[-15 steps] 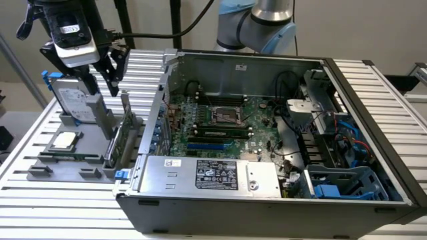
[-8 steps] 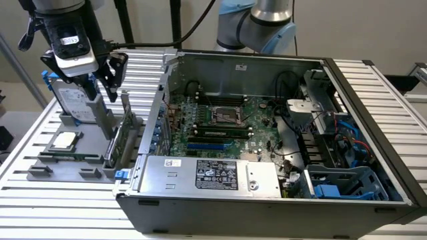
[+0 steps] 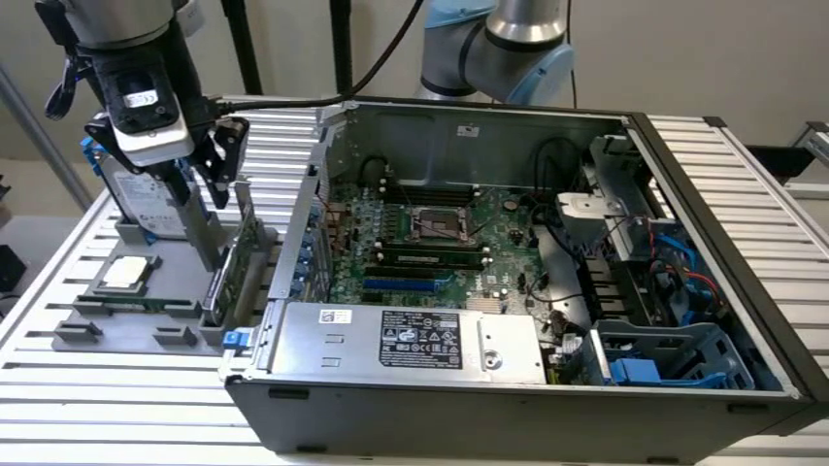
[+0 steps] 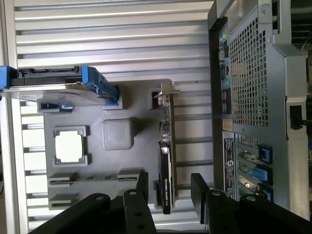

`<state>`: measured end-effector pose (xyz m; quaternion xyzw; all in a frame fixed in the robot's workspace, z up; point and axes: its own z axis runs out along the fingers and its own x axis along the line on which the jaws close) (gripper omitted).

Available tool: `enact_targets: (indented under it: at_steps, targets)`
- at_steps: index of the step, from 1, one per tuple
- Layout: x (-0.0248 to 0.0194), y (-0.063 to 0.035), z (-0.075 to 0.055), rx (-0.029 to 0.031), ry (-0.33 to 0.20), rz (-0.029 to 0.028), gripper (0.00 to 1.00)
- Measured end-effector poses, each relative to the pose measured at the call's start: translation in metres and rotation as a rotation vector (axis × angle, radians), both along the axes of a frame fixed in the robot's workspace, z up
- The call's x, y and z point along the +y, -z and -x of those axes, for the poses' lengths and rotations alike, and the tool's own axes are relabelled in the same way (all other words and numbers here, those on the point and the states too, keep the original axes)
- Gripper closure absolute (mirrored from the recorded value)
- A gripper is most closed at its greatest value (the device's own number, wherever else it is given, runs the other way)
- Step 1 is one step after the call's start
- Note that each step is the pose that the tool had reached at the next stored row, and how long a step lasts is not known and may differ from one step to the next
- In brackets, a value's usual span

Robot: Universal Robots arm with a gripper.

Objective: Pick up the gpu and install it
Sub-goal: 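Pick up the gpu and move the gpu toward the slot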

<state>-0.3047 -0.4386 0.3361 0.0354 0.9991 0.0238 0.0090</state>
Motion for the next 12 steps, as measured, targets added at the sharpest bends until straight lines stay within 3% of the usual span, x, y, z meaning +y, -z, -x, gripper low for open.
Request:
enact_targets:
  at_steps: [12]
  targets:
    - [0.0000, 0.0218, 0.000, 0.0000, -0.001, 0.0000, 0.00]
